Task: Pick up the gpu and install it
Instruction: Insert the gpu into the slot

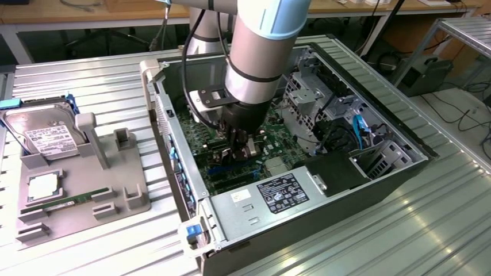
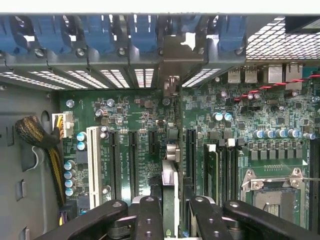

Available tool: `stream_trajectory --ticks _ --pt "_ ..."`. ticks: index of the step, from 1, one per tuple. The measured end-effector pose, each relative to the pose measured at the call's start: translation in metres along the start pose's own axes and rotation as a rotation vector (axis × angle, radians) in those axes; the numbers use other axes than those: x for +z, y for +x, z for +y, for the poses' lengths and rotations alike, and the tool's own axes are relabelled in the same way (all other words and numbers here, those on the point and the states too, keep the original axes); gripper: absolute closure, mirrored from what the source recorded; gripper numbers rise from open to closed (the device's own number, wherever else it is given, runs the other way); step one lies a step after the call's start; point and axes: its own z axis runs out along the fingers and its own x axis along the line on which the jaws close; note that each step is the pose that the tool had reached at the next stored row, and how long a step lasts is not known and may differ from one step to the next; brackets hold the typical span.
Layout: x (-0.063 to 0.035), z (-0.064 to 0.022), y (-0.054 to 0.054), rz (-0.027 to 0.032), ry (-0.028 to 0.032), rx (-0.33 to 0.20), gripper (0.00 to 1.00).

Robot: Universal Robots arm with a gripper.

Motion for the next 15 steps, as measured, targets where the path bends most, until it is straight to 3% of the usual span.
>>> stream_trajectory --ticks 4,5,15 --pt "0.0001 0.0002 0.0002 0.0137 0.0004 0.0 0.74" --pt "0.0001 0.0002 0.0003 0.0148 0.0003 0.0 0.74" --pt "0.0008 0.0002 0.0004 0.0157 0.0 0.0 0.74"
